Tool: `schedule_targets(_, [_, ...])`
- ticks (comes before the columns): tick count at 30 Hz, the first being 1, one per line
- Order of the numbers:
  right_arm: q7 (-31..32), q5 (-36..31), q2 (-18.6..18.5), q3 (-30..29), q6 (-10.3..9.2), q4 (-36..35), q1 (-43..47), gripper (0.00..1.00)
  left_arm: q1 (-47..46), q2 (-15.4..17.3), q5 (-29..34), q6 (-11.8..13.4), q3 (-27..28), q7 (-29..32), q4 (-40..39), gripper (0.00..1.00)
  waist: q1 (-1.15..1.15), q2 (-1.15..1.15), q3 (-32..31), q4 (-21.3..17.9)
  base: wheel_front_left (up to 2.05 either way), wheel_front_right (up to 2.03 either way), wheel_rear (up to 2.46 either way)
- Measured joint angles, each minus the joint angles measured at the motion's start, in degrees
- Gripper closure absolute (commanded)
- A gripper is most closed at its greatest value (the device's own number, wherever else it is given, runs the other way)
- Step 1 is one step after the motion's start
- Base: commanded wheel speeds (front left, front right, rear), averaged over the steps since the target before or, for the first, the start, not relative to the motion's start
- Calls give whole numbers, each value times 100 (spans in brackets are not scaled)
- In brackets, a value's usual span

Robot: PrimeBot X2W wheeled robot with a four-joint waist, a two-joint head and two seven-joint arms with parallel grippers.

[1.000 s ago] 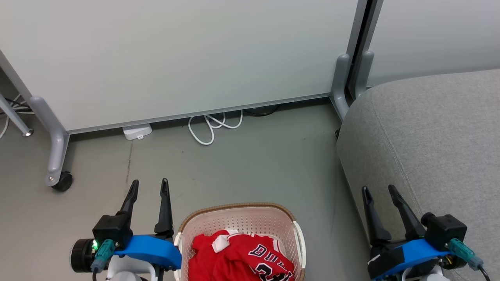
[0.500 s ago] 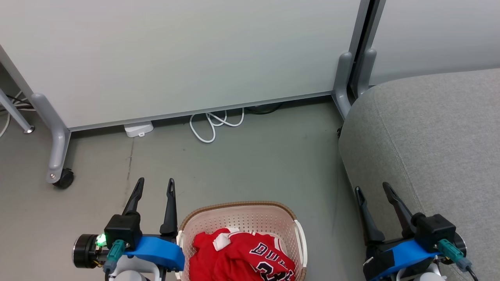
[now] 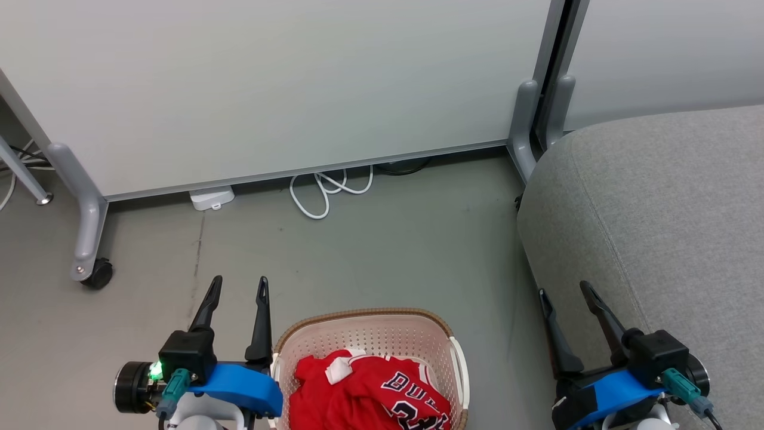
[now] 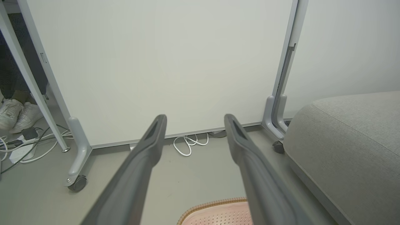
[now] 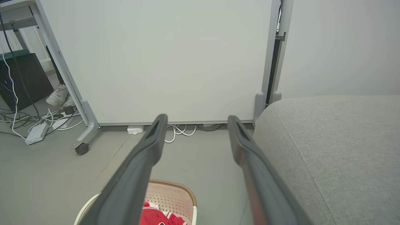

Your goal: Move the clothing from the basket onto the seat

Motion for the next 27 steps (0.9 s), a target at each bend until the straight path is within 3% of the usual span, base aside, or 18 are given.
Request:
schedule_targets(16, [0,52,0,40,0,-1,2,0,-35,0,-100,-14,-23,0,80,0,0,0,31,-11,0,0,0])
schedule_targets(27, [-4,75,-3,118,0,-88,-180,0,-634,37,62,-252,-199,-1,610,0,0,0,377,-256,0,0,0])
